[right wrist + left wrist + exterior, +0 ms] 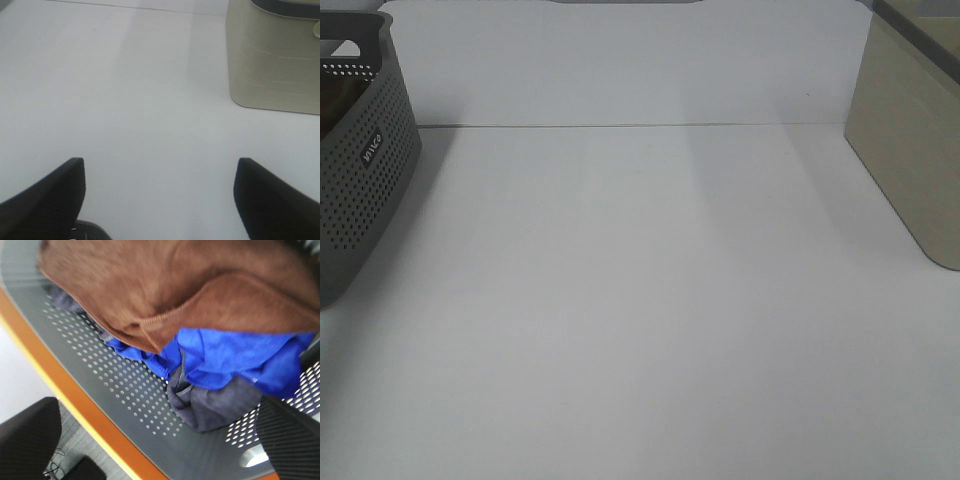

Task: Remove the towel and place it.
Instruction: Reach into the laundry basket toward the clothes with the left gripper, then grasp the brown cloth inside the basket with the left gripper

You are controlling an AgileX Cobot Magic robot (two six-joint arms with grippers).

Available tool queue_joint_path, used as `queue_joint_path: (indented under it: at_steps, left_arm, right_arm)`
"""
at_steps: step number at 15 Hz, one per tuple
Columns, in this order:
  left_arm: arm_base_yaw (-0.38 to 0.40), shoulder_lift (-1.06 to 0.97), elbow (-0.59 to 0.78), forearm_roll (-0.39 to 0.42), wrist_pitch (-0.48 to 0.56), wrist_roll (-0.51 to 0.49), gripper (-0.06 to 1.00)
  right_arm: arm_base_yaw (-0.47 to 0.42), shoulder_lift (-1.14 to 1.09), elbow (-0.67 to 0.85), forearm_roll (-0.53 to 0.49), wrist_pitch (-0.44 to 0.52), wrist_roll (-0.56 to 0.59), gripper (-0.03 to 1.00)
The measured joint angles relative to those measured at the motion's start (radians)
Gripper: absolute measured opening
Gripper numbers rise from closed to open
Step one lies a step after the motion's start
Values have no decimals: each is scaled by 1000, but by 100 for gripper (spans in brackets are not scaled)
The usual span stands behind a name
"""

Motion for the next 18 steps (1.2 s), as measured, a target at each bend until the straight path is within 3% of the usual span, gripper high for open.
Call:
queue_joint_path:
  at_steps: [2,4,9,18]
  left_arm:
    - [42,97,-3,-3,5,119,99]
    - [55,189,-17,-3,3,156,99]
    - [55,376,-181,-27,3,178,99]
    - [55,443,-189,-71,5,211,99]
  right_arm:
    - [0,0,0,0,0,0,79]
    - [0,0,0,0,0,0,79]
    - [0,0,0,0,0,0,79]
    - [0,0,0,0,0,0,79]
